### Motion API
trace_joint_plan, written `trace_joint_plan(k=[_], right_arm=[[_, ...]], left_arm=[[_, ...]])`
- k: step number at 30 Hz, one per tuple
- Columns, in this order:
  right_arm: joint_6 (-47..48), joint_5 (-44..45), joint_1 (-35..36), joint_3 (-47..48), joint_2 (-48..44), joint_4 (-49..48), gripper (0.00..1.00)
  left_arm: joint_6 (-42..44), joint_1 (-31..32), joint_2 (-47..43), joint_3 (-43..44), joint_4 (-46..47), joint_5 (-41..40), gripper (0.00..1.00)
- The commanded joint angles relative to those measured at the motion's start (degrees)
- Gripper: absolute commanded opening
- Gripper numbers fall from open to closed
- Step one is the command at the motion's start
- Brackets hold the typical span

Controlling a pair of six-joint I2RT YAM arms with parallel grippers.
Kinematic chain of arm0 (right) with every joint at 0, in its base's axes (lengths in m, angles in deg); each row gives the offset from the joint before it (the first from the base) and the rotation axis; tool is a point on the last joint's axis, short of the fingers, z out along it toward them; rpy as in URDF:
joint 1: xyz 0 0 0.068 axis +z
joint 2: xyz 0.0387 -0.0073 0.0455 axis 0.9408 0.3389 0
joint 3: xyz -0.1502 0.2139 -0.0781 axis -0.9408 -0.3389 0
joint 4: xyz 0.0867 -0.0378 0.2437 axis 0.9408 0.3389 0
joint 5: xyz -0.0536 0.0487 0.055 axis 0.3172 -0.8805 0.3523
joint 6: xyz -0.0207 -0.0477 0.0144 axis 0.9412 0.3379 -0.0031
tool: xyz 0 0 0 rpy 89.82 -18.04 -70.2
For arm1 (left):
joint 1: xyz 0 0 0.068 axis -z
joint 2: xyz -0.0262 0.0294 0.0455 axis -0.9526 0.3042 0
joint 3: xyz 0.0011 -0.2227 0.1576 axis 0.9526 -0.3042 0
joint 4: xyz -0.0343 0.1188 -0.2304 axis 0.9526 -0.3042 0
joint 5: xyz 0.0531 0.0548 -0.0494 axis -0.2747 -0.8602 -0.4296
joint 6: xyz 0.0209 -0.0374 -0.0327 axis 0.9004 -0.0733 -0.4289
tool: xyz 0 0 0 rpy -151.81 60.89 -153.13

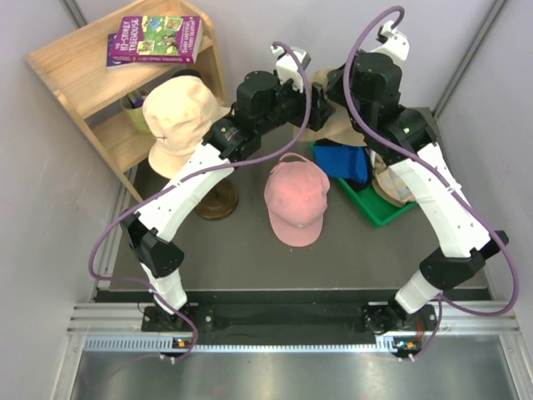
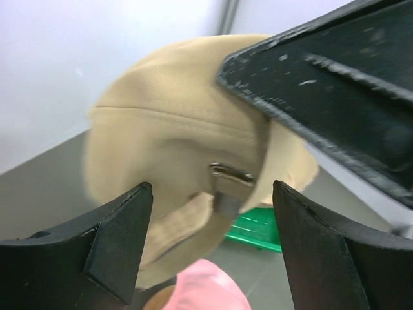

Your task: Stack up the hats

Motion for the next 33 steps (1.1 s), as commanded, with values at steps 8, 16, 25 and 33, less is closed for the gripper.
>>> trace_joint_plan(k=[8,16,25,33], right_arm=[[-3.4,-0.1,2.1,2.9,-0.8,-2.4,0.00],[-3.0,-3.8,0.0,-2.3,-3.3,-4.1,0.10],[-16.3,-23.2,-14.3,-25.9,-17.9,-12.1,0.77],[-34.5,-32.5,-15.3,-39.6,-25.1,-15.4,0.84]], left_arm=[[3.2,1.0,-2.6,-2.8,8.8,-4.7,0.67],[5.5,0.9,-3.4,-4.3,7.9,-11.2,0.00],[6.2,-1.6,-1.4,-1.9,7.9,-6.6,0.00],[4.4,-1.5,0.3,-0.2,8.5,-2.0,0.00]])
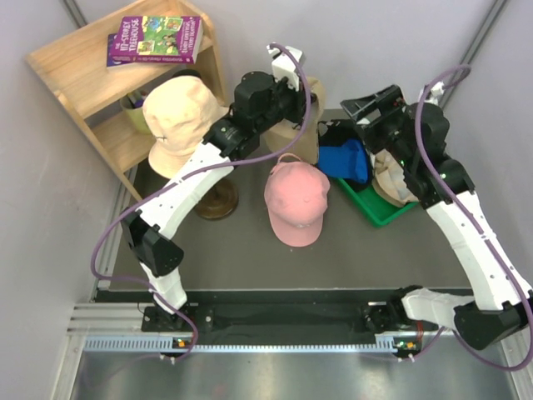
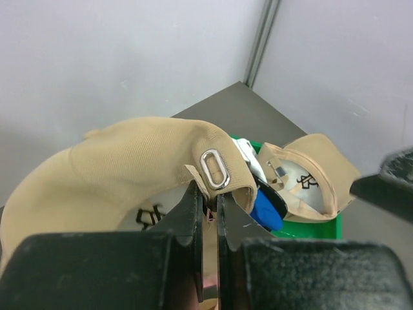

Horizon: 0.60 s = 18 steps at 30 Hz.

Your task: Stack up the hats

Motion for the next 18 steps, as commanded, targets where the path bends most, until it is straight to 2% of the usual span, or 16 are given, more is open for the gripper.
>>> trace_joint_plan(k=[1,6,11,15,18], right_arm=[[-15.5,-8.4,0.0,-4.7,-2.4,-6.0,0.84],[-24.5,-12.2,0.0,-10.1,-3.4,-10.0,0.84],[-23.4,-10.6,0.8,-9.6,-3.1,-7.0,0.84],[-31.5,-9.4,0.9,-17.8,-6.8,-12.7,0.83],[-33.1,-9.4,1.1,-19.2,-7.5,-12.5,0.83]], left_arm=[[-0.7,0.3,0.5,2.8,3.7,1.9,0.00],[-0.7,0.4,0.8,3.4,3.5,0.2,0.00],[-1.1,0.6,1.9,5.6,3.5,-0.7,0.00],[-1.1,1.1,2.1,6.1,4.1,-1.8,0.00],[-1.2,1.8,2.7,7.0,4.0,-2.0,0.00]])
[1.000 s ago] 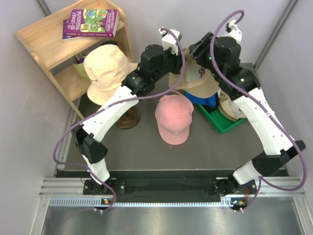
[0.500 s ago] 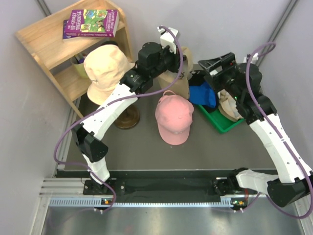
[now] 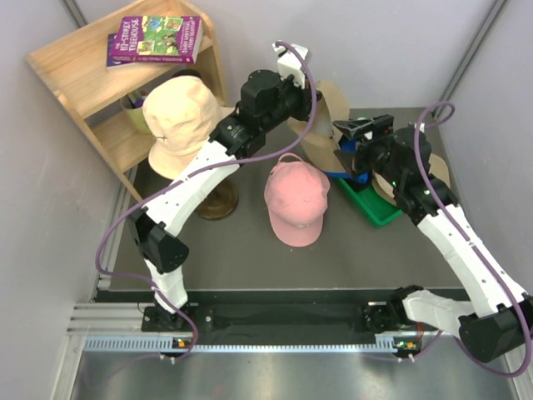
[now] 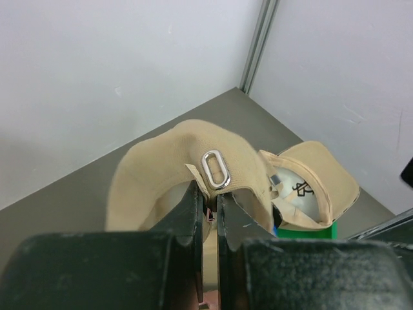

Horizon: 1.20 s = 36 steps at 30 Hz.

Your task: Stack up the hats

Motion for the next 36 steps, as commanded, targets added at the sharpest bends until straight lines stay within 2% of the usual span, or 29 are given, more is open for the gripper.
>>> trace_joint_plan(k=[1,4,8,14,19,28,36], right_arm=[[-5.5,0.6,0.8,-1.9,-1.8,-3.1,0.83],[-6.6,0.6,1.0,-2.8,-1.6,-3.8,0.83],[-11.3,-0.7,1.3,-6.3,-1.8,-8.7,0.83],[-11.4,0.7,1.6,-4.8,-2.8,-6.5,0.84],[-12.2,4.9,1.6,-7.8,-4.7,-6.6,0.84],[-12.4,13.5,1.6,-15.7,-9.5,-13.3,0.84],[-16.2,11.2,1.3,-21.8,-8.4,-20.8,0.83]], left_arm=[[-0.8,1.3,0.2,3.9,4.1,-1.1,0.00],[-0.9,2.1,0.4,4.3,4.3,-1.1,0.00],[1.2,3.9,0.6,4.8,3.6,-5.8,0.00],[1.9,4.3,1.8,6.4,2.4,-10.5,0.00],[0.9,4.4,0.5,5.9,3.1,-10.0,0.00],[-2.7,4.6,-5.5,-1.4,5.3,-7.9,0.00],[-4.8,5.0,-9.0,-5.6,7.3,-5.7,0.00]])
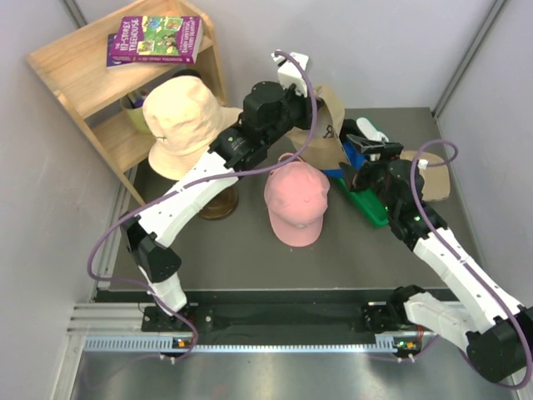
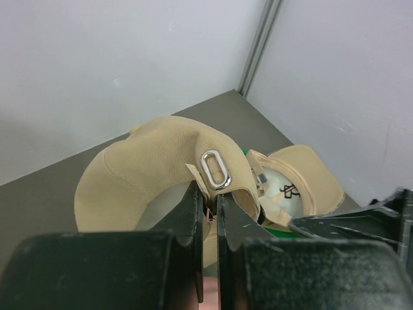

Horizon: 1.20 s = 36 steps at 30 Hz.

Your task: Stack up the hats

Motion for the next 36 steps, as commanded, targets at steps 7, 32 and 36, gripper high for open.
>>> trace_joint_plan(k=[7,32,36], right_arm=[[-1.5,1.3,-0.7,-4.8,0.7,-12.2,0.81],[1.2,-3.4,-2.8,-6.9,5.4,-28.6,0.00],[2.4,-2.6,-2.9,-8.3,4.5,-32.3,0.00]], left_arm=[[-3.6,0.6,-9.4,-7.9,11.3,6.1,0.00],[9.5,0.6,-23.2,-21.6,6.1,11.7,0.00],[15.1,0.6,-25.6,-22.5,-1.7,8.7,0.00]])
